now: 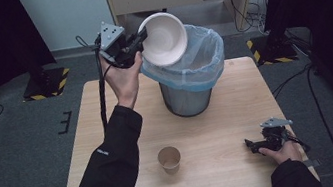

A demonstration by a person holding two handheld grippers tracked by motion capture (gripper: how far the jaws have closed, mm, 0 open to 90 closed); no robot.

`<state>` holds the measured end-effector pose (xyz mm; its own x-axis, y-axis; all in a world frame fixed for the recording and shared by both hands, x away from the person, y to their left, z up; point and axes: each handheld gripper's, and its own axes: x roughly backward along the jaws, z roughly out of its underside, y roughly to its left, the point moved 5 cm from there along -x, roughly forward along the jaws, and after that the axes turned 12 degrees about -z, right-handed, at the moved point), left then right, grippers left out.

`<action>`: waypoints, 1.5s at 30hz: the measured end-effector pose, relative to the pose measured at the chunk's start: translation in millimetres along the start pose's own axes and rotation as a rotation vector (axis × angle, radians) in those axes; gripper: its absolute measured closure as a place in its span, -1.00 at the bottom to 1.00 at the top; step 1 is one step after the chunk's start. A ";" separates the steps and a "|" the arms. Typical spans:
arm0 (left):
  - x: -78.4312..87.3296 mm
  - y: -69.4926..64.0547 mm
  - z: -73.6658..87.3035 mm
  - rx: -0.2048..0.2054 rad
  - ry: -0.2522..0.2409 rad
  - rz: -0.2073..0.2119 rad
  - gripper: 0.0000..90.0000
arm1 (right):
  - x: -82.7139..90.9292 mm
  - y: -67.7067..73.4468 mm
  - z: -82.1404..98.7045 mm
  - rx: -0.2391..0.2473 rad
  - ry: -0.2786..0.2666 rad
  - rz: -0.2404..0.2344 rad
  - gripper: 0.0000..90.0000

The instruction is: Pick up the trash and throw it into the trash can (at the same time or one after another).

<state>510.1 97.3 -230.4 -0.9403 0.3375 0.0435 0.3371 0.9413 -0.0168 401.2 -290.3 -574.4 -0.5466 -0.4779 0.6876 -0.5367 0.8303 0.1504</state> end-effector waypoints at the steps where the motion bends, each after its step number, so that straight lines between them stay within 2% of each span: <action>1: -1.7 -0.4 -0.1 -0.002 0.000 -0.003 0.84 | 0.0 0.0 0.0 0.000 0.000 0.000 -0.97; 9: -24.7 -6.1 1.6 0.000 -0.005 -0.020 0.84 | 0.0 0.1 0.0 0.000 0.001 0.000 -0.97; 14: -39.5 -12.9 7.2 -0.030 0.013 -0.036 0.84 | 0.0 -0.1 0.0 0.002 0.000 0.000 -0.97; 20: -52.9 -15.6 16.6 -0.032 0.037 -0.046 0.84 | 0.0 0.0 0.0 0.001 0.001 -0.001 -0.98; 22: -56.3 -15.8 19.6 -0.049 0.043 -0.056 0.84 | -0.1 0.0 0.0 0.002 0.001 -0.001 -0.98; 27: -64.3 -16.7 26.4 -0.017 0.065 -0.058 0.84 | -0.8 0.7 -0.6 -0.001 0.002 -0.001 -0.98; 31: -69.8 -24.2 27.9 -0.056 0.069 -0.058 0.83 | -1.5 1.3 -1.0 -0.005 0.000 -0.002 -0.98; 32: -71.6 -26.1 28.2 -0.056 0.071 -0.055 0.83 | -1.5 1.3 -1.0 -0.004 0.000 -0.002 -0.98; 33: -73.9 -27.6 28.0 -0.053 0.065 -0.040 0.80 | -1.5 1.3 -1.0 -0.004 0.000 -0.002 -0.98; 36: -76.8 -32.1 28.7 -0.038 0.062 -0.016 0.50 | -1.5 1.3 -1.0 -0.004 0.000 -0.002 -0.98; 38: -76.7 -30.6 28.0 -0.042 0.056 -0.011 0.39 | -1.6 1.4 -1.0 -0.003 0.000 -0.004 -0.98; 39: -75.0 -31.9 28.4 -0.018 0.065 0.005 0.34 | -1.6 1.5 -1.0 -0.002 0.000 -0.005 -0.98; 41: -68.3 -30.4 25.4 0.004 0.054 0.028 0.22 | -1.3 1.5 -0.8 0.002 0.005 -0.007 -0.98; 43: -65.4 -30.0 24.3 0.006 0.053 0.034 0.14 | -1.3 1.6 -0.8 0.002 0.005 -0.008 -0.98; 45: -53.1 -28.1 20.8 0.011 0.051 0.055 0.07 | -1.3 1.6 -0.8 0.002 0.005 -0.008 -0.98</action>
<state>549.6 52.9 -253.0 -0.9167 0.3886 0.0935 0.3874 0.9214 -0.0316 401.6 -288.0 -574.4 -0.5391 -0.4834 0.6897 -0.5426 0.8256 0.1545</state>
